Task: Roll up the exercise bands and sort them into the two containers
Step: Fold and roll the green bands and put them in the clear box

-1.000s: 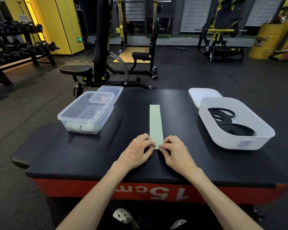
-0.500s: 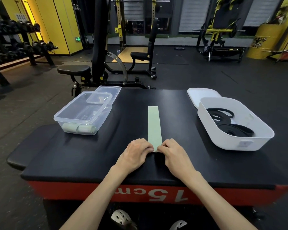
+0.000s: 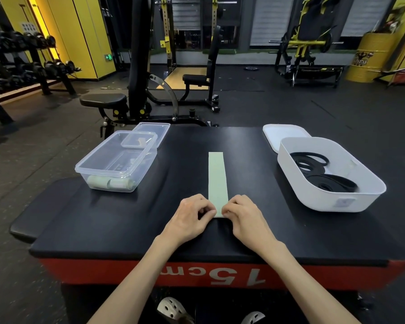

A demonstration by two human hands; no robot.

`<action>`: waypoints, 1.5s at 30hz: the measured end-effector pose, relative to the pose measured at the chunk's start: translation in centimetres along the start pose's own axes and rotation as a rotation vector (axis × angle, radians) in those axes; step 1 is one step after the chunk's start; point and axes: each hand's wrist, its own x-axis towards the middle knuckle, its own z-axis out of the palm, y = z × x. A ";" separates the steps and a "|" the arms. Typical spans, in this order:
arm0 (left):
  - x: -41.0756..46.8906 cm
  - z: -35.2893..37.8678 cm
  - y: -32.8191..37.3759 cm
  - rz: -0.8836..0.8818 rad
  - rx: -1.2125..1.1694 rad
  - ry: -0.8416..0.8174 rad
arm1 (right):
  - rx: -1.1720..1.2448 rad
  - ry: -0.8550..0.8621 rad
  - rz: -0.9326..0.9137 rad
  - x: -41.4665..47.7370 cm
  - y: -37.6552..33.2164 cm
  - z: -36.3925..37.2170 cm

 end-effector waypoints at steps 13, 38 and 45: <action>-0.5 -0.7 -0.3 0.072 0.009 -0.045 | 0.032 -0.004 -0.021 -0.7 0.1 -0.2; -0.9 -0.7 0.2 0.023 -0.042 -0.033 | 0.072 0.013 -0.002 -0.8 0.0 -0.4; -0.9 -0.7 0.3 0.035 -0.015 -0.026 | 0.050 0.022 -0.008 -0.7 0.0 -0.2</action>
